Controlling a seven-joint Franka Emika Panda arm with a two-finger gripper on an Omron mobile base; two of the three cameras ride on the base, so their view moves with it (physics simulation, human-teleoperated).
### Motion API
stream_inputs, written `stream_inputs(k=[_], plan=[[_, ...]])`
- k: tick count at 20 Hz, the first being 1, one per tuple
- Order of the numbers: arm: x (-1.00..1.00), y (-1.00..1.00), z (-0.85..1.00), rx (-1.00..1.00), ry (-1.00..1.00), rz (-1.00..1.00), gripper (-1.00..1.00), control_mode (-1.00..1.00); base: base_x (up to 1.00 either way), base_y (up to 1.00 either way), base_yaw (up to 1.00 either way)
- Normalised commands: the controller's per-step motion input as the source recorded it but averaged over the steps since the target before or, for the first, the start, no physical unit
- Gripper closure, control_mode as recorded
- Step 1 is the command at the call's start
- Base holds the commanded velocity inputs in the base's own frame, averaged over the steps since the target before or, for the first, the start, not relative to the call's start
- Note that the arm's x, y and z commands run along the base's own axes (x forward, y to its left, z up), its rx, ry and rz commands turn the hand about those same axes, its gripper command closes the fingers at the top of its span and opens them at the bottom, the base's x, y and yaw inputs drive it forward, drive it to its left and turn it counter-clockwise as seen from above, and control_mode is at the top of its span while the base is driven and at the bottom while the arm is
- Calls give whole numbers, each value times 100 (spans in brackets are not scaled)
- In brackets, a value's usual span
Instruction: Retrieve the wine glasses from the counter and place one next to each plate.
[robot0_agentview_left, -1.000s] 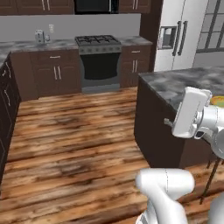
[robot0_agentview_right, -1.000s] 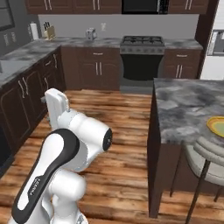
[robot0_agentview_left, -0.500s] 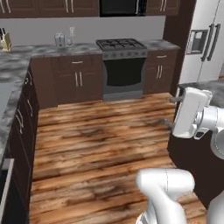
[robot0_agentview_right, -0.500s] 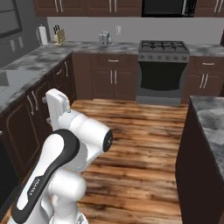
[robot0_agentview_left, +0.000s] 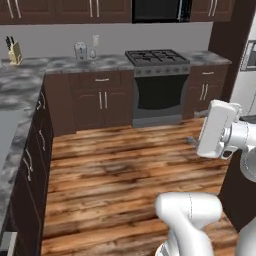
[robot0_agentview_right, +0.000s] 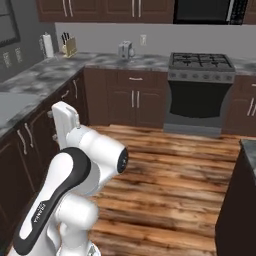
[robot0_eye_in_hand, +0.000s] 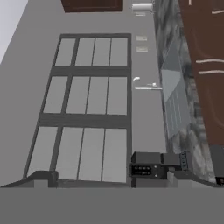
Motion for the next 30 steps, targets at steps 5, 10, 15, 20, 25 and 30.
stream_inputs(k=[5, 10, 15, 20, 25, 30], plan=[[0, 0, 0, 0, 0, 0, -100, 100, 100, 33, 0], [0, 0, 0, 0, 0, 0, -100, 100, 100, 39, 0], [0, 0, 0, 0, 0, 0, -100, 100, 100, 44, 0], [0, 0, 0, 0, 0, 0, -100, 100, 100, 14, 0], [0, 0, 0, 0, 0, 0, -100, 100, 100, 14, -1], [0, 0, 0, 0, 0, 0, -100, 100, 100, 62, -9]])
